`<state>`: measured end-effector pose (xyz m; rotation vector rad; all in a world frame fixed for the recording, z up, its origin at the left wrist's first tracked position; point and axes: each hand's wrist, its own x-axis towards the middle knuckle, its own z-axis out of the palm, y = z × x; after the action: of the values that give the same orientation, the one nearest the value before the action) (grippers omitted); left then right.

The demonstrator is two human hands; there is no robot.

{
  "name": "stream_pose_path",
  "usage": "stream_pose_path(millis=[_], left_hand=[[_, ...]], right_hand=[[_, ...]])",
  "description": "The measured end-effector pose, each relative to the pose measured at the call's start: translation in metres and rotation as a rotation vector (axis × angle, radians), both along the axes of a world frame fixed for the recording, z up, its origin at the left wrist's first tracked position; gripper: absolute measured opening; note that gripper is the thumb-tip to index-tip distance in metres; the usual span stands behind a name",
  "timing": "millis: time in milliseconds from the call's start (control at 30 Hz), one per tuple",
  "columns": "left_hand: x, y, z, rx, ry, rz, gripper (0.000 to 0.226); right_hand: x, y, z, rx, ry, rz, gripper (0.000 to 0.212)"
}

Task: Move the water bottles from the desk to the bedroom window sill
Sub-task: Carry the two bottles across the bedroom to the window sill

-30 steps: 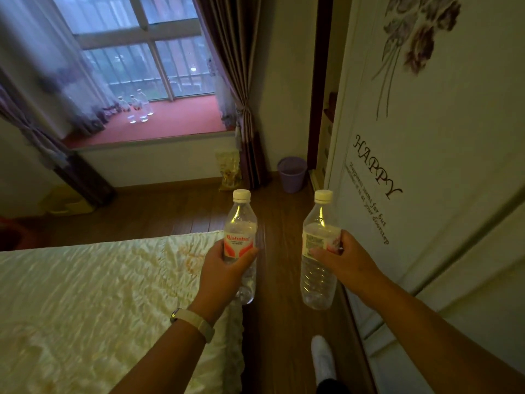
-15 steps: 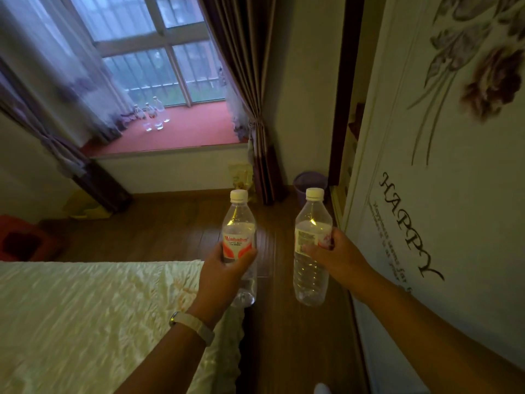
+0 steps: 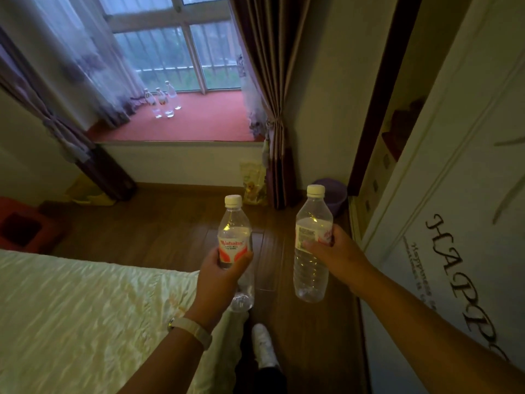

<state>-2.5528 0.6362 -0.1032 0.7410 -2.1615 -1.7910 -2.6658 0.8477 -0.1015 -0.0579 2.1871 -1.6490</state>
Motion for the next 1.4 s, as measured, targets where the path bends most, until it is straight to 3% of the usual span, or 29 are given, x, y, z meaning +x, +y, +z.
stream_pose_path(millis=[200, 500, 767, 1000, 1233, 1400], left_hand=[[-0.093, -0.059, -0.025, 0.047, -0.015, -0.047, 0.025], [-0.223, -0.162, -0.001, 0.081, 0.038, -0.112, 0.028], [-0.296, -0.228, 0.004, 0.089, 0.053, -0.029, 0.027], [-0.378, -0.267, -0.009, 0.056, 0.02, 0.097, 0.027], [-0.468, -0.303, 0.008, -0.058, -0.026, 0.259, 0.054], [-0.512, -0.312, 0.022, -0.001, 0.013, 0.377, 0.048]], right_hand=[[-0.087, -0.055, -0.006, 0.014, -0.003, -0.028, 0.044], [-0.203, -0.151, 0.015, 0.009, 0.062, -0.027, 0.035], [-0.285, -0.216, 0.015, 0.066, 0.076, 0.097, 0.045], [-0.391, -0.274, -0.007, 0.054, 0.093, 0.274, 0.039], [-0.514, -0.324, 0.0, 0.025, 0.048, 0.463, 0.048], [-0.583, -0.363, 0.011, 0.036, 0.085, 0.558, 0.041]])
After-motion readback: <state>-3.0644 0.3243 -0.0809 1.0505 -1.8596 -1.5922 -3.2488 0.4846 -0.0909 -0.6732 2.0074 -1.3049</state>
